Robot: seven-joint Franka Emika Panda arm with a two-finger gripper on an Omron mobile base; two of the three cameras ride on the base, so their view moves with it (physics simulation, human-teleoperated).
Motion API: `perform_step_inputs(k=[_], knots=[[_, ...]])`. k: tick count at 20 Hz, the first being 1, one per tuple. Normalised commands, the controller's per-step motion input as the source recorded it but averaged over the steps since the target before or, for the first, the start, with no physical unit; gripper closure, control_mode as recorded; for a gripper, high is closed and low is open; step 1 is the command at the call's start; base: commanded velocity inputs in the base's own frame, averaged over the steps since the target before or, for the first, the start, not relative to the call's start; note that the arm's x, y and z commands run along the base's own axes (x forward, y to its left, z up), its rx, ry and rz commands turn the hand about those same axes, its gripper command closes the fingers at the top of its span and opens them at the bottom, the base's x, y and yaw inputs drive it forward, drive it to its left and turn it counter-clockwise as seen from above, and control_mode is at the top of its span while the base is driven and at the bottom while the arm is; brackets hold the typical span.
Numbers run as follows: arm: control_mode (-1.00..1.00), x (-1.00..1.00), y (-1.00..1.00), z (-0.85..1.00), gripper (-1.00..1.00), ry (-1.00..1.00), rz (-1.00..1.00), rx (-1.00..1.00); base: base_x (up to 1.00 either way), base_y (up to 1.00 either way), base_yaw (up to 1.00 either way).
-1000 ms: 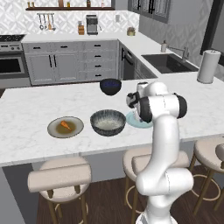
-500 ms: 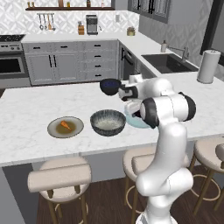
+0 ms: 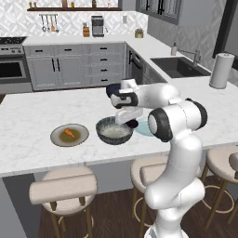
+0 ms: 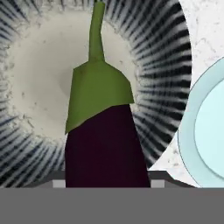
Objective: Pick the chicken drumstick and eggplant from their plates and place them in the bowl. Then put the bowl in the fridge.
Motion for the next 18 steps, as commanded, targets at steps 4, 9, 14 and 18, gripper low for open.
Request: perform_step_inputs(k=[4, 9, 14, 18], knots=[[-1.0, 0.3, 0.46, -0.01, 1.0, 0.08, 0.0, 0.0, 0.0, 0.0, 0.0], [-1.0, 0.16, 0.36, -0.02, 1.0, 0.04, 0.0, 0.0, 0.0, 0.0, 0.0], [-1.0, 0.0, 0.37, -0.28, 1.0, 0.0, -0.01, 0.0, 0.0, 0.0, 0.0], [-1.0, 0.0, 0.26, -0.39, 1.0, 0.0, -0.01, 0.0, 0.0, 0.0, 0.0]])
